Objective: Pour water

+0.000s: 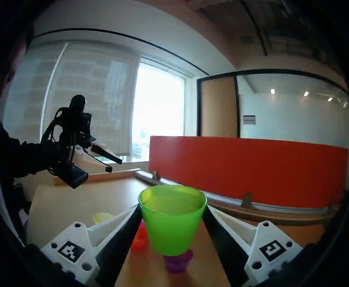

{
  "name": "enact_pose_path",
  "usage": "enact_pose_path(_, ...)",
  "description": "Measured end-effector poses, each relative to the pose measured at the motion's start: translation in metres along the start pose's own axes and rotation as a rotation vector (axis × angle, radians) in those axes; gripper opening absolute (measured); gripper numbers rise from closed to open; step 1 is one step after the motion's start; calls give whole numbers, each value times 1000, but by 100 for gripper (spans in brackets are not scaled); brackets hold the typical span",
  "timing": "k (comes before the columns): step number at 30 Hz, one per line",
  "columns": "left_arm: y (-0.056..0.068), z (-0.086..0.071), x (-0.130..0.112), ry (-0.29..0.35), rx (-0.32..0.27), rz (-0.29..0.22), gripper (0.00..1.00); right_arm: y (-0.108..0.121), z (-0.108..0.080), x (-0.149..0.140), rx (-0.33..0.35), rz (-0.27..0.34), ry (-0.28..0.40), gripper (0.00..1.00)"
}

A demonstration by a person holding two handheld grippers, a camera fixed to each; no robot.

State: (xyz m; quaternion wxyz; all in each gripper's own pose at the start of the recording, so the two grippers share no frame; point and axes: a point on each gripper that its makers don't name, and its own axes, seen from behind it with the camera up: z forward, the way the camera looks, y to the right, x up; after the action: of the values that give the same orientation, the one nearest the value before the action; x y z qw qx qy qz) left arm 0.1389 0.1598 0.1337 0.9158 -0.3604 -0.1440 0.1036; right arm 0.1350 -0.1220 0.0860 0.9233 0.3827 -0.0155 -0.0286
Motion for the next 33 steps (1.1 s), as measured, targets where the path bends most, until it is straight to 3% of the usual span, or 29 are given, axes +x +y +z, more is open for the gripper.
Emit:
enact_pose_path(12,9,12,0,-14,-57,10,94,-3,-1,-8,7,-27,-32,91)
enact_pose_path(33,26,60,-30,-165,-153,112,94,-7,-3,-20,20,-42,-65,91)
